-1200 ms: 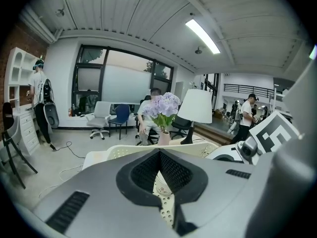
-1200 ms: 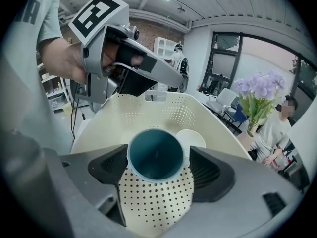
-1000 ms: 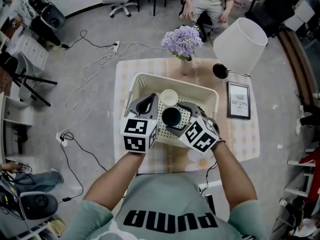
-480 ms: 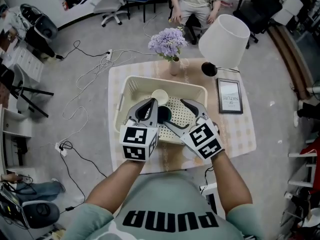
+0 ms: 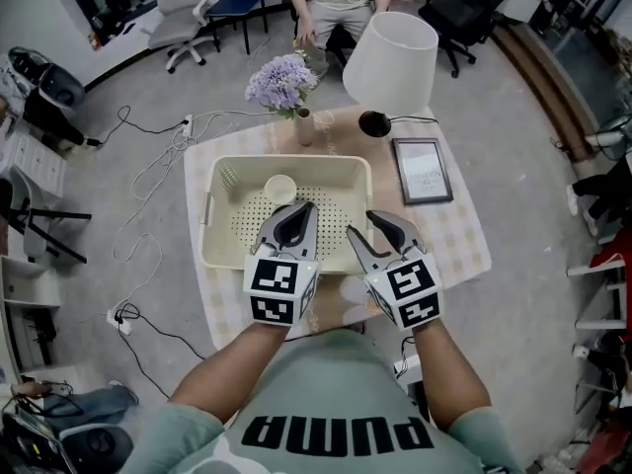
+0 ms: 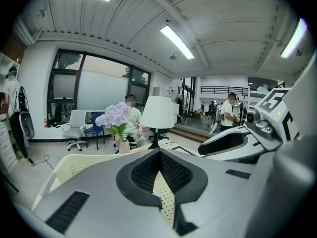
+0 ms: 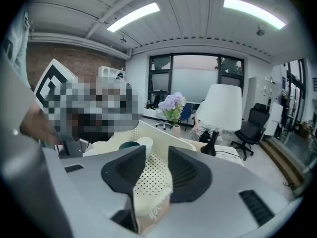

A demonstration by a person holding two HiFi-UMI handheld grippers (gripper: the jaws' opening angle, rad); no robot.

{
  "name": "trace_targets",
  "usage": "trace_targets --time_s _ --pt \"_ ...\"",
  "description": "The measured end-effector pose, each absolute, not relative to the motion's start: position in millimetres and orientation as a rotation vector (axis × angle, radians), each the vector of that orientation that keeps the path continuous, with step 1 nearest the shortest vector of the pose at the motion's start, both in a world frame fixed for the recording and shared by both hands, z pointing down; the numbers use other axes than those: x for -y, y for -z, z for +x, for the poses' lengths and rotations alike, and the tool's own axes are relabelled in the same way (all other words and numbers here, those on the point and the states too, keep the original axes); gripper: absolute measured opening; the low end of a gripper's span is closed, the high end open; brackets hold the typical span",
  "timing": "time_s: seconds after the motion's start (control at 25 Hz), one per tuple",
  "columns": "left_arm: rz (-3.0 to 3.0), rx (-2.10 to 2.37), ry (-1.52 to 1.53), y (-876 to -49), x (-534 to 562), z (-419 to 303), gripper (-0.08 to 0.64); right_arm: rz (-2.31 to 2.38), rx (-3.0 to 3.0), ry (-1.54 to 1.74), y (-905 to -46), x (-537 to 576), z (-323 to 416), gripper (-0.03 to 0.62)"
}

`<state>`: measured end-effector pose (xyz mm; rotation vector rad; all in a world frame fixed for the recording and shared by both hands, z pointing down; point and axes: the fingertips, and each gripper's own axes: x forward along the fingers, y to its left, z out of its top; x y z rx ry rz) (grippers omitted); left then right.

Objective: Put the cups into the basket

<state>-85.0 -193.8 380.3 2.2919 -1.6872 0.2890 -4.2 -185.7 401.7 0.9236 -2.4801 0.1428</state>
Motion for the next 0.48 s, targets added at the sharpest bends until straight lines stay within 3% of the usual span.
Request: trace_targets --time_s 0.04,0.16,0.48 --pt "2.308 1.667 -0.291 -380.3 193.3 -75.6 0.002 0.968 2.468 -0.155 -401.8 186.1 6.5 0.127" --pt "2.349 1.613 -0.291 -377.9 189.9 -48.5 0.002 1.080 2.425 -0.176 -402.8 185.1 37.0 0.063" --pt "2.443 1.463 -0.300 -379.0 177.8 22.0 0.002 1.327 2.324 -0.210 -403.4 174.0 109.8 0.015"
